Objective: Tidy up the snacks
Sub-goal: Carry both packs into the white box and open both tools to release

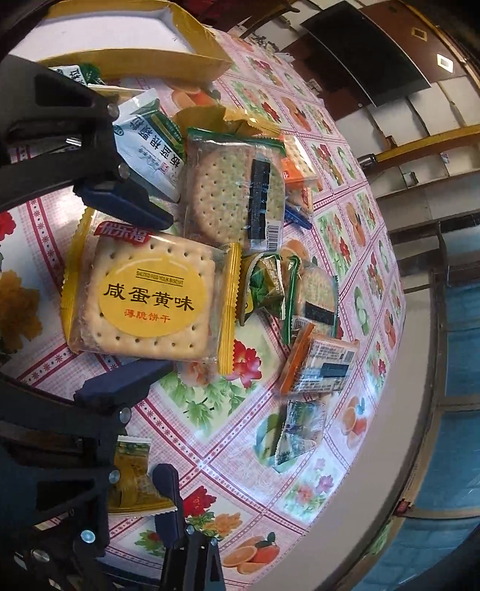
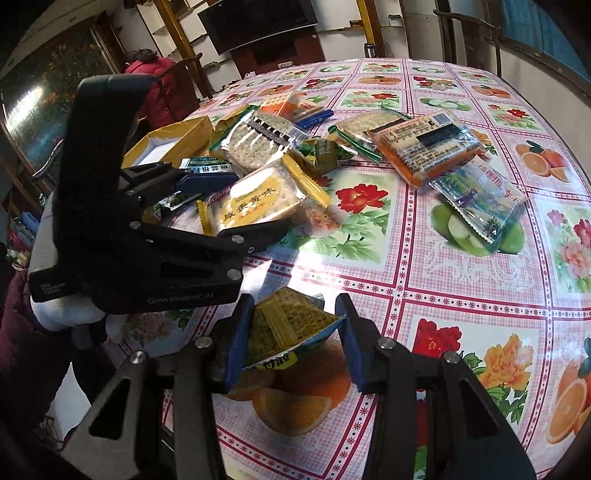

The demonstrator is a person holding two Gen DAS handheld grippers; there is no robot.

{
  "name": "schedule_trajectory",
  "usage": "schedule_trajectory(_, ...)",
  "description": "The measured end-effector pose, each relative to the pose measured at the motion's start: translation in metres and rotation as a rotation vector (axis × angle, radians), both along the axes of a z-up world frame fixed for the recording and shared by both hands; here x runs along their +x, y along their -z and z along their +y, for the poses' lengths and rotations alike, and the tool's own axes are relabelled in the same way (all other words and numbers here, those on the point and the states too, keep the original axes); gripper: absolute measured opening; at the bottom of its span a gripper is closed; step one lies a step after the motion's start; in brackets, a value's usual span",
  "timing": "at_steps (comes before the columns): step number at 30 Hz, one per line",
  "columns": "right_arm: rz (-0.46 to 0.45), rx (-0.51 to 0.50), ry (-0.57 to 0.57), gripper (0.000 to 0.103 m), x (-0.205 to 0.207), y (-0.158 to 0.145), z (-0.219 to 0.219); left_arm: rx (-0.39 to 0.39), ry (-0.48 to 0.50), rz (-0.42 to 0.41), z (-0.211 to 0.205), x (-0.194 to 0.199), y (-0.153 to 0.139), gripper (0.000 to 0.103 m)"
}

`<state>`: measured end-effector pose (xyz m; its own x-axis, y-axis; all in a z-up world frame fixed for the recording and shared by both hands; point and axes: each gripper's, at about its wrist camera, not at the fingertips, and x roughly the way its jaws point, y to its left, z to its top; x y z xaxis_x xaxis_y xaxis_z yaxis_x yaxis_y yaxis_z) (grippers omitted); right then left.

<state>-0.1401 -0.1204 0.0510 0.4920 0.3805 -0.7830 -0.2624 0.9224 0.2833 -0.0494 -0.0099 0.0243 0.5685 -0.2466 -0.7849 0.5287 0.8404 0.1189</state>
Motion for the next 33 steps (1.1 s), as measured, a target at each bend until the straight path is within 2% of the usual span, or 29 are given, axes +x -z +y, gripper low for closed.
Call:
schedule_trajectory(4,-0.009,0.009,-0.001,0.047,-0.003,-0.002,0.002,-0.113,-0.058,-0.011,0.022,-0.013,-0.022,0.069)
schedule_trajectory(8,-0.037,0.028,-0.013,0.046,-0.008,-0.015,0.008,-0.231,-0.127,-0.044,0.058,-0.031,-0.059,0.068)
schedule_trajectory(10,-0.061,0.032,-0.023,0.046,-0.009,-0.026,0.014,-0.264,-0.171,-0.076,0.082,-0.04,-0.079,0.068)
schedule_trajectory(15,-0.136,0.061,-0.102,0.046,-0.003,-0.067,0.044,-0.255,-0.339,-0.184,0.153,-0.058,-0.118,0.068)
schedule_trajectory(18,-0.176,0.095,-0.175,0.047,0.008,-0.098,0.076,-0.222,-0.449,-0.231,0.2,-0.059,-0.127,0.068)
schedule_trajectory(22,-0.189,0.187,-0.281,0.047,0.034,-0.133,0.126,-0.204,-0.575,-0.226,0.25,-0.054,-0.117,0.065)
schedule_trajectory(23,-0.19,0.202,-0.298,0.047,0.043,-0.137,0.139,-0.206,-0.599,-0.22,0.261,-0.052,-0.111,0.051)
schedule_trajectory(25,-0.18,0.216,-0.335,0.047,0.058,-0.137,0.171,-0.223,-0.641,-0.175,0.28,-0.047,-0.094,0.03)
schedule_trajectory(30,-0.094,0.16,-0.397,0.047,0.079,-0.093,0.251,-0.27,-0.702,-0.086,0.314,-0.032,-0.051,0.03)
schedule_trajectory(33,-0.033,0.111,-0.412,0.047,0.084,-0.062,0.283,-0.286,-0.71,-0.061,0.324,-0.029,-0.038,0.03)
